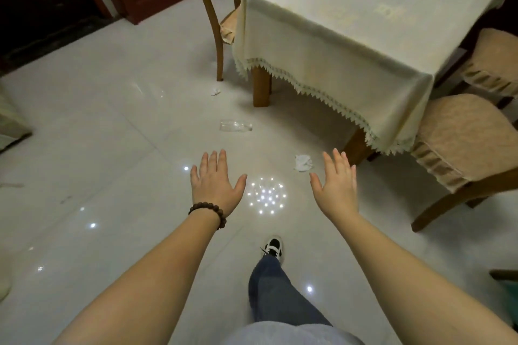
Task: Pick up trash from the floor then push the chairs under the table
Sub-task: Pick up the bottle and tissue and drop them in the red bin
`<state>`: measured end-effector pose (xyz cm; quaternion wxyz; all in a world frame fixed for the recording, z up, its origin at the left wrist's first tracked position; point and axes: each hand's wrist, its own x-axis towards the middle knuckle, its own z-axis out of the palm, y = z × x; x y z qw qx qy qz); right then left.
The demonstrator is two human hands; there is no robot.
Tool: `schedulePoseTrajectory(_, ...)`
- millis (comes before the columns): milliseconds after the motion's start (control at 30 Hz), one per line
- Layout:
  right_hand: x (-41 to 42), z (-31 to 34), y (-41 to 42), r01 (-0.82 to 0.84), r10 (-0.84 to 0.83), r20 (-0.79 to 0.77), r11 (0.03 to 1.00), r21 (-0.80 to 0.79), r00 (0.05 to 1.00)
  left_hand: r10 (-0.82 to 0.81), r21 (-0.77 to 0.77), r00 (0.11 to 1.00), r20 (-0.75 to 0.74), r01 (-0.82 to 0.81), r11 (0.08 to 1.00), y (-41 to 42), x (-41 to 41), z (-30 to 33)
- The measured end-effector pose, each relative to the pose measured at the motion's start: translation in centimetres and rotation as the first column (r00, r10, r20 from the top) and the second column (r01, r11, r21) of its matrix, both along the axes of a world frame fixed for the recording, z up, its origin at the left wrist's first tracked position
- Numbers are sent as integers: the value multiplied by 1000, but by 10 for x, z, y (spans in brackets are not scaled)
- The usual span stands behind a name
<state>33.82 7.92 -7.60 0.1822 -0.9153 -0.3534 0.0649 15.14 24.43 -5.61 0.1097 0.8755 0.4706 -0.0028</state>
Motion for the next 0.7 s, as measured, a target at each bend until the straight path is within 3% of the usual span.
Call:
schedulePoseTrajectory(367,127,-8,158,106,-109,-89,994,-39,990,-59,-43,997,-50,57,997,179,150,-3)
schedulePoseTrajectory(700,183,-56,273,289,-299,-135,953,-91,945,-281,-82,954,-102,273,958,341,244,-55)
